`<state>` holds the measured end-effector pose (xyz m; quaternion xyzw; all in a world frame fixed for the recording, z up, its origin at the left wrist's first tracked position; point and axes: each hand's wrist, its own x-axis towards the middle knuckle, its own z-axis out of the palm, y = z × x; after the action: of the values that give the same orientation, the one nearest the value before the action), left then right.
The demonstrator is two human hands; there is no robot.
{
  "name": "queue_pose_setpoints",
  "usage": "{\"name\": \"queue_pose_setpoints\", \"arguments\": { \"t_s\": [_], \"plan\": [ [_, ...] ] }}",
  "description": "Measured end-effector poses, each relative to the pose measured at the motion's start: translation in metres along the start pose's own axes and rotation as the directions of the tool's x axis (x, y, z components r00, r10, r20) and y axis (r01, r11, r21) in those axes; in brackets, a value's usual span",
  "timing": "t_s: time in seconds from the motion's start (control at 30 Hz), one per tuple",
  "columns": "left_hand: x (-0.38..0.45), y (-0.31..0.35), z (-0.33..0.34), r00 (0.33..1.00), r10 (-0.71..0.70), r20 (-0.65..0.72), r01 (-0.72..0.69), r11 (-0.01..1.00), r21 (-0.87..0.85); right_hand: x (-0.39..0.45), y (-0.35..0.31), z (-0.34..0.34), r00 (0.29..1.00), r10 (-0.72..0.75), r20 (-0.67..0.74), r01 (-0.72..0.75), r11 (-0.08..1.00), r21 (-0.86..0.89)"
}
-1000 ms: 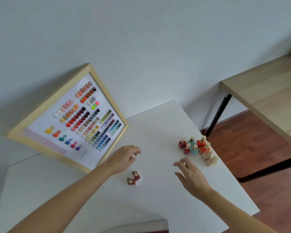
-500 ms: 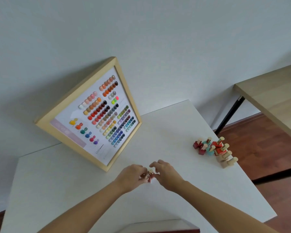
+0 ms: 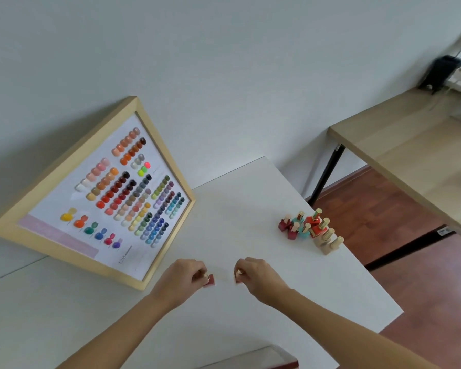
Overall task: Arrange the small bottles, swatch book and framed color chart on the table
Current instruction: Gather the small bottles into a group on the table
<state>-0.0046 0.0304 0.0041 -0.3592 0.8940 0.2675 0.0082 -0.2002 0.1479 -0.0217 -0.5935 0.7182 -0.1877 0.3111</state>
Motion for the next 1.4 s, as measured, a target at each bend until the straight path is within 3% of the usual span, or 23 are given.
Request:
{"name": "queue_pose_setpoints", "arguments": {
  "t_s": [0.37,0.63,0.97,1.4],
  "plan": [
    [0.088,0.106,0.029,0.982,0.152,0.112,-0.155,0.988,0.02,-0.065,0.095,-0.067,0.934,0.212,-0.288,-0.221,0.975,0.003],
    [0.133,0.18,0.068,0.982,0.152,0.109,-0.155,0.988,0.017,-0.077,0.133,-0.088,0.893,0.263,-0.367,-0.299,0.953,-0.045],
    [0.158,0.215,0.092,0.999,0.031,0.03,-0.031,0.999,-0.019,-0.07,0.145,-0.097,0.904,0.304,-0.301,-0.331,0.943,-0.043],
    [0.14,0.219,0.075,0.999,-0.025,0.036,0.028,0.997,-0.077,-0.082,0.141,-0.115,0.936,0.228,-0.268,-0.249,0.968,-0.043]
  ]
}}
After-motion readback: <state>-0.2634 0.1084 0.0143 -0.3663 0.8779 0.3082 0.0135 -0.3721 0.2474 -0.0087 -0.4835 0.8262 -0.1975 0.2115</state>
